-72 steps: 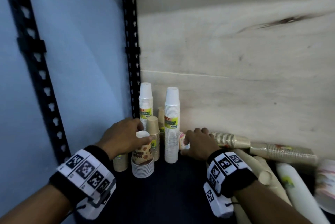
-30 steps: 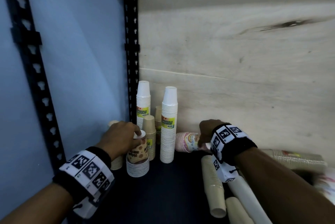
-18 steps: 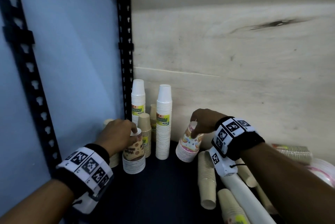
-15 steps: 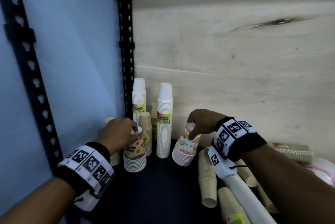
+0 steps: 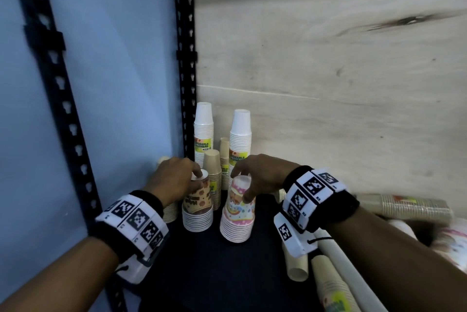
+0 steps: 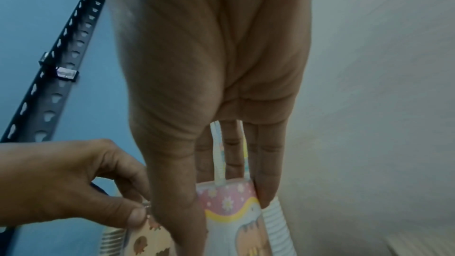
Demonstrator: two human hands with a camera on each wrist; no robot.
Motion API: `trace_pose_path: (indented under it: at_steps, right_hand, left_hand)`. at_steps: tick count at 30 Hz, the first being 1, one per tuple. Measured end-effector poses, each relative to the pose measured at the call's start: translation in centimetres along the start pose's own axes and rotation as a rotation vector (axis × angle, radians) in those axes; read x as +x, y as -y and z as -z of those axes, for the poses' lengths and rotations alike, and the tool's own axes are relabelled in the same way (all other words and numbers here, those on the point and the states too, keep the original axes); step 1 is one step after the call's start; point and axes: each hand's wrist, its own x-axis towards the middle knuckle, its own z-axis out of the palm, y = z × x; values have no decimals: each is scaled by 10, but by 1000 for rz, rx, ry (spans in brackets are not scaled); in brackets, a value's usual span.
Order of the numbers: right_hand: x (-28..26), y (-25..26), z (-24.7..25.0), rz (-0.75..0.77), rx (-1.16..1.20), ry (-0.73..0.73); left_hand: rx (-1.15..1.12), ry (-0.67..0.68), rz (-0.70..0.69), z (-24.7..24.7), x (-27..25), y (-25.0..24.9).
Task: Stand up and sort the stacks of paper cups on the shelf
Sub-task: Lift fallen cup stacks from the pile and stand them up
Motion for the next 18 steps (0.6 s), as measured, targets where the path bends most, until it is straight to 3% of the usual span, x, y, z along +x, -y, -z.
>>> trace_pose_path:
  at_steps: [8, 18]
  right_hand:
    - [8, 12, -7, 106, -30, -15]
    - [11, 10, -11, 123, 12, -32]
  left_hand:
    - [-2, -14, 1, -1, 1, 2]
    - [-25, -15, 12, -1, -1, 1]
